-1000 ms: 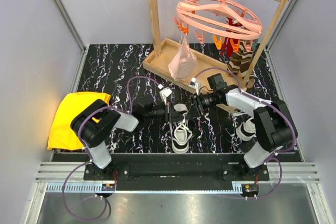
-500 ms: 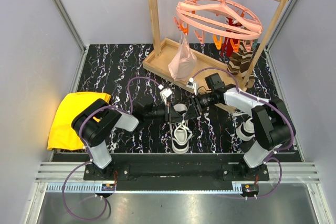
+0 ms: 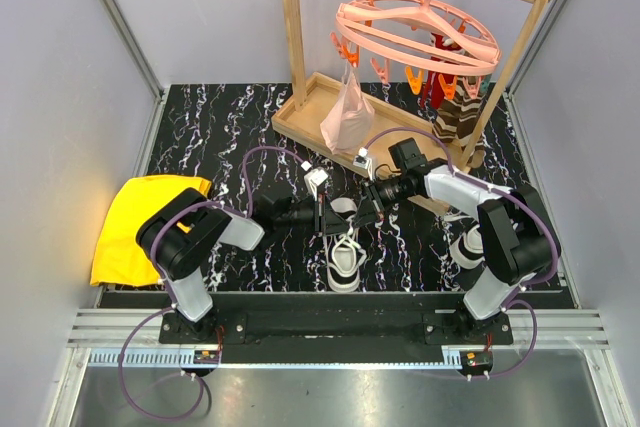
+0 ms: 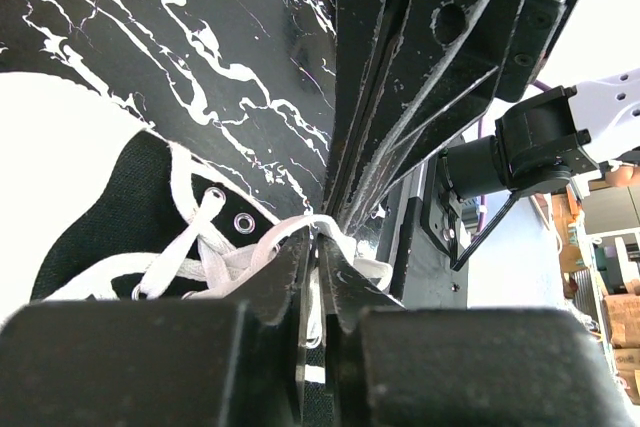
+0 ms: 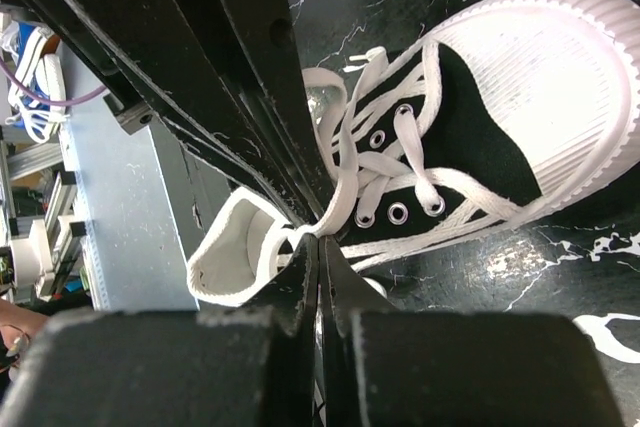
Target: Tie the shoes
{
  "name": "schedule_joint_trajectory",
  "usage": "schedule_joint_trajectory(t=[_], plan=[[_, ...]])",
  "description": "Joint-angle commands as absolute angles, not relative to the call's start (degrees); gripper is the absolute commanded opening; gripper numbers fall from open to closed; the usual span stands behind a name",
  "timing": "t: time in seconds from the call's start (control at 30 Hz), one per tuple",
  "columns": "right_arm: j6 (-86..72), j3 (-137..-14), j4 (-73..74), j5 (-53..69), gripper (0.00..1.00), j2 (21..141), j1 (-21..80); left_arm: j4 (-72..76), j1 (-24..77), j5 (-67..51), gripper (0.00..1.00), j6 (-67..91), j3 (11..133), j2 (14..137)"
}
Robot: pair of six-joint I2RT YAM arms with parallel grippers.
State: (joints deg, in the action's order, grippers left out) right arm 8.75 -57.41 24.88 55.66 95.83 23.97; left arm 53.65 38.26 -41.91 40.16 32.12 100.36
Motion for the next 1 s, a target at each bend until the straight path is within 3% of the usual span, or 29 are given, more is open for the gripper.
schedule_joint_trajectory(t=[0.0, 0.3, 0.47, 0.63, 0.8, 0.97], plan=[[10.8, -59.7, 25.8, 55.4, 0.0, 95.7, 24.5, 58.2, 38.2, -44.5, 0.14, 38.9, 32.9, 99.0], [12.7, -59.5, 26.9, 53.6, 0.0, 94.0, 24.6, 52.7, 36.0, -46.0, 0.34, 35.4, 29.7, 91.9], [13.6, -59.5, 27.0, 54.2, 0.0, 93.7, 24.8, 40.9, 34.2, -47.5, 0.39, 28.1, 30.6, 84.2], [15.0, -59.7, 26.9, 54.1, 0.0, 93.1, 25.0, 14.4, 31.3, -48.3, 0.42, 1.2, 33.6, 75.0], [15.8, -59.8, 27.0, 54.1, 0.0, 92.2, 25.8, -3.1, 30.7, -47.5, 0.45, -26.4, 41.0, 74.2], [15.2, -60.0, 26.5, 54.1, 0.0, 92.0, 26.8, -1.5, 30.9, -51.1, 0.47, -25.2, 44.8, 76.6]])
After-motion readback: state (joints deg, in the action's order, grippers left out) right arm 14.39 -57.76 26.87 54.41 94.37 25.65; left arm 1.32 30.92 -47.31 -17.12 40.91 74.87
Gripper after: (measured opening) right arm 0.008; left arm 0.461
